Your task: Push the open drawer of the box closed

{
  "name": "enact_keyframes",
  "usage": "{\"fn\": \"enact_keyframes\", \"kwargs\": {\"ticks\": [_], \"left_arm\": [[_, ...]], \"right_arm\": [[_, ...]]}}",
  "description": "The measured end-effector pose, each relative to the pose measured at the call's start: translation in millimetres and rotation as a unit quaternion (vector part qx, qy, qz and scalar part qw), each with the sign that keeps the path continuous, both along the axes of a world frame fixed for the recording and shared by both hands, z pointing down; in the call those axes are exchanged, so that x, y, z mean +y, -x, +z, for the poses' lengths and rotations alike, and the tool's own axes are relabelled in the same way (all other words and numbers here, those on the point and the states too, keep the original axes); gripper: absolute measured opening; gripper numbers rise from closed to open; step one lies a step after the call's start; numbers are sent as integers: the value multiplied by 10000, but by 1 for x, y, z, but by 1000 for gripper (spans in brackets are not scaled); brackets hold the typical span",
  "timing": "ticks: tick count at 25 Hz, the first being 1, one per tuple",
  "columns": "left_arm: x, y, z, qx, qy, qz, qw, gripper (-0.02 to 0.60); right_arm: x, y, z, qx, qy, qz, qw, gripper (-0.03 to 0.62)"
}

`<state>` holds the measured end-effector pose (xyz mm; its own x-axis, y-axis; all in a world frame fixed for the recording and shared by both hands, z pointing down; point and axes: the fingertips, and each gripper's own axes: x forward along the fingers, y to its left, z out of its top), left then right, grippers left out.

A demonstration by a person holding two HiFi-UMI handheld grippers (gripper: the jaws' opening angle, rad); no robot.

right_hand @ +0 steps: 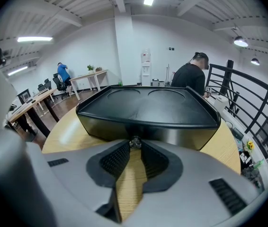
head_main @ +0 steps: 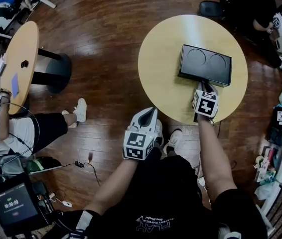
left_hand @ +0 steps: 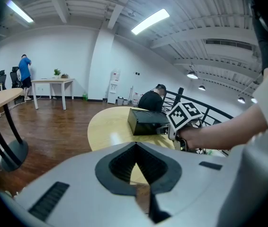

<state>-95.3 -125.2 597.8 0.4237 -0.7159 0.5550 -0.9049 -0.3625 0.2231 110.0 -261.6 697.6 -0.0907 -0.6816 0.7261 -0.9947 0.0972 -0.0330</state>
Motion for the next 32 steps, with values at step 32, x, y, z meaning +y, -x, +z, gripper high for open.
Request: {"fn": "enact_keyframes", "kwargs": {"ticks": [32], "left_arm": [[18, -23, -36, 131, -311, 315, 9989, -5]], "right_arm": [[83, 12, -96, 274, -1015, -254, 9941, 31]]}}
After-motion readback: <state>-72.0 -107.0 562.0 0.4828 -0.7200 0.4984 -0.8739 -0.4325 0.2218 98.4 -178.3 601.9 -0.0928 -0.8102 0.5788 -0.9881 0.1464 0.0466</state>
